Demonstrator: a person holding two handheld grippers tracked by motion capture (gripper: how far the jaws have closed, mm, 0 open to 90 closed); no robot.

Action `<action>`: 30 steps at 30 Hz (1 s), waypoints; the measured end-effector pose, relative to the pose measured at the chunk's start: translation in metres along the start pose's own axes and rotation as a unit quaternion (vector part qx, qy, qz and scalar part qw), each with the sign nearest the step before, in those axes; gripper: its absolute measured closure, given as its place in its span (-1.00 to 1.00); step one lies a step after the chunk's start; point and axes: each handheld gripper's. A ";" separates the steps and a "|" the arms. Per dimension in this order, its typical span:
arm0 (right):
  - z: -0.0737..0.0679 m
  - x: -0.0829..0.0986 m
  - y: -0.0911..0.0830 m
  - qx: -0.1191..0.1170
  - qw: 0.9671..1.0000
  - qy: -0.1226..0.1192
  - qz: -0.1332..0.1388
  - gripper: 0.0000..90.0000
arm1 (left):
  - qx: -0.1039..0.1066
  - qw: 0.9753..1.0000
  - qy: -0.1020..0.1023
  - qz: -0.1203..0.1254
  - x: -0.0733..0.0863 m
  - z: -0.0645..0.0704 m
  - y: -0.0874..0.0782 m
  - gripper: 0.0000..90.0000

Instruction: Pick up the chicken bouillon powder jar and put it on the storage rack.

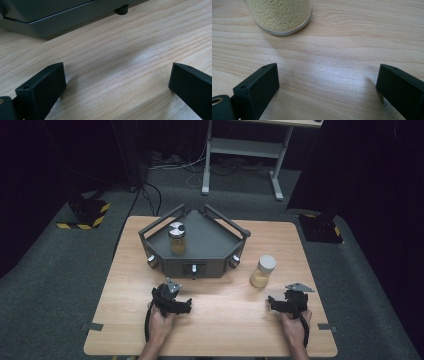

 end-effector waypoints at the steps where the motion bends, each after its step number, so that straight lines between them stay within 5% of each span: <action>1: 0.000 0.000 0.000 0.000 1.000 0.000 0.000 -0.92 | -0.001 1.000 0.000 0.000 0.000 0.000 0.000 -0.97; 25: 0.001 -0.002 0.001 -0.004 1.000 -0.001 -0.006 -0.98 | -0.003 1.000 -0.004 0.002 0.001 0.000 0.000 -0.93; 30: 0.005 -0.005 0.000 -0.020 1.000 0.000 -0.006 -0.99 | -0.003 1.000 -0.004 0.002 0.001 0.000 -0.001 -0.93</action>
Point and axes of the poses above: each handheld gripper's, and its own axes: y roughly forward along the jaws, x roughly out of its underside, z roughly to its right, and after that the axes turned 15 degrees about -x, right-handed
